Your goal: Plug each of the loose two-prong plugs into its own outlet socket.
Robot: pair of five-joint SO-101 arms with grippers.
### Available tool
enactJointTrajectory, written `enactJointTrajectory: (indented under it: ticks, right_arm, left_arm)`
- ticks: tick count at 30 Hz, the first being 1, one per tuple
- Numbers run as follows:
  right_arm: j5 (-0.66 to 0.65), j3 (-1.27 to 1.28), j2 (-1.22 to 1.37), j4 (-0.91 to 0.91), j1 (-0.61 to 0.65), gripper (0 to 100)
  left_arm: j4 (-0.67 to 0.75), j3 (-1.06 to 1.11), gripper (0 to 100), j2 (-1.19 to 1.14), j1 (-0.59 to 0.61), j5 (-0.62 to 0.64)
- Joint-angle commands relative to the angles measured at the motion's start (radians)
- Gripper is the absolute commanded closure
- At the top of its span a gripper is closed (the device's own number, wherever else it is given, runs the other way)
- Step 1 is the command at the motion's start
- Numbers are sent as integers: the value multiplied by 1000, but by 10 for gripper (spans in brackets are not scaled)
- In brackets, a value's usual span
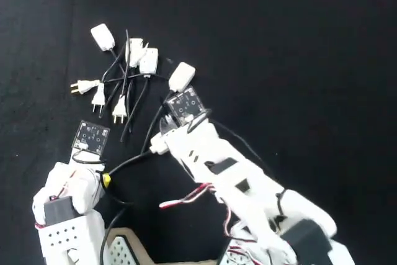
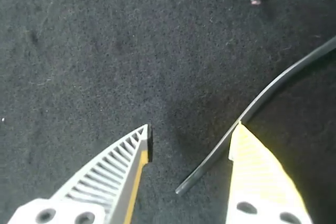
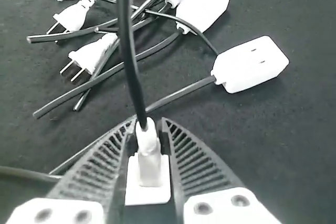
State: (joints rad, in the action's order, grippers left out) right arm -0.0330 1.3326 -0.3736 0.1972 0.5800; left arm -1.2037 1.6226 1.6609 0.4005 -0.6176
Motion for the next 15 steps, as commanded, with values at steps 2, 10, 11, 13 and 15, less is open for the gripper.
enactJointTrajectory:
  ticks: [2,10,11,13,15]
  right_arm:
    - [6,-53,16,20,11,987]
    - [2,8,-24,20,9,987]
    - [2,19,-31,18,9,987]
    - [2,41,-47,18,11,987]
    - [2,51,-53,18,12,987]
  left_arm:
    - [-8,-12,752,8,-12,-8]
    - [-8,-12,752,8,-12,-8]
    - [-8,-12,752,8,-12,-8]
    - [-8,-12,752,8,-12,-8]
    - [-8,-12,752,8,-12,-8]
